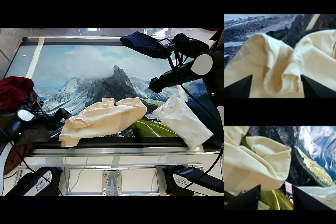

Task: Fold the shirts.

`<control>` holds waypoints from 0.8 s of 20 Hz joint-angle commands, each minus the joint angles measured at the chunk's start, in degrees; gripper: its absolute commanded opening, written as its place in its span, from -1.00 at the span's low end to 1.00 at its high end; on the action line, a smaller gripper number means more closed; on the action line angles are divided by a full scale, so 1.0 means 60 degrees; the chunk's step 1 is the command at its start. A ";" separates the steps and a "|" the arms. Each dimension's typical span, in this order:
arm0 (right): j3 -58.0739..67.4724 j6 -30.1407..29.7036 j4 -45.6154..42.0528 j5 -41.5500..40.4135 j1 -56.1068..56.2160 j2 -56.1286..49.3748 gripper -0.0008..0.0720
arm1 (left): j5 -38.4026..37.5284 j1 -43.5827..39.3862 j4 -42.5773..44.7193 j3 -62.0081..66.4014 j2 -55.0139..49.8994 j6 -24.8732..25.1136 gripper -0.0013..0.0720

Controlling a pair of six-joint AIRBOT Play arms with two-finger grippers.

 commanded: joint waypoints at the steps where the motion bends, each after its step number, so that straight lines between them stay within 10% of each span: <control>1: 0.0000 -0.0004 0.0146 -0.0237 0.0004 -0.0149 0.23 | 0.1647 0.0011 -0.1351 -0.0408 -0.0696 -0.0015 0.93; 4: 0.0000 -0.0004 0.0142 -0.0532 0.0004 -0.0153 0.23 | 0.1912 -0.0066 -0.1603 -0.0404 -0.1519 -0.0007 0.89; 9: 0.0000 -0.0004 0.0430 -0.1483 0.0004 -0.0441 0.23 | 0.1945 -0.0244 -0.3563 -0.0404 -0.1905 0.2186 -0.94; 16: 0.0004 0.0608 -0.0004 -0.1698 -0.0073 -0.3089 0.23 | 0.1796 -0.0262 -0.4382 -0.0401 -0.1891 0.3362 -0.94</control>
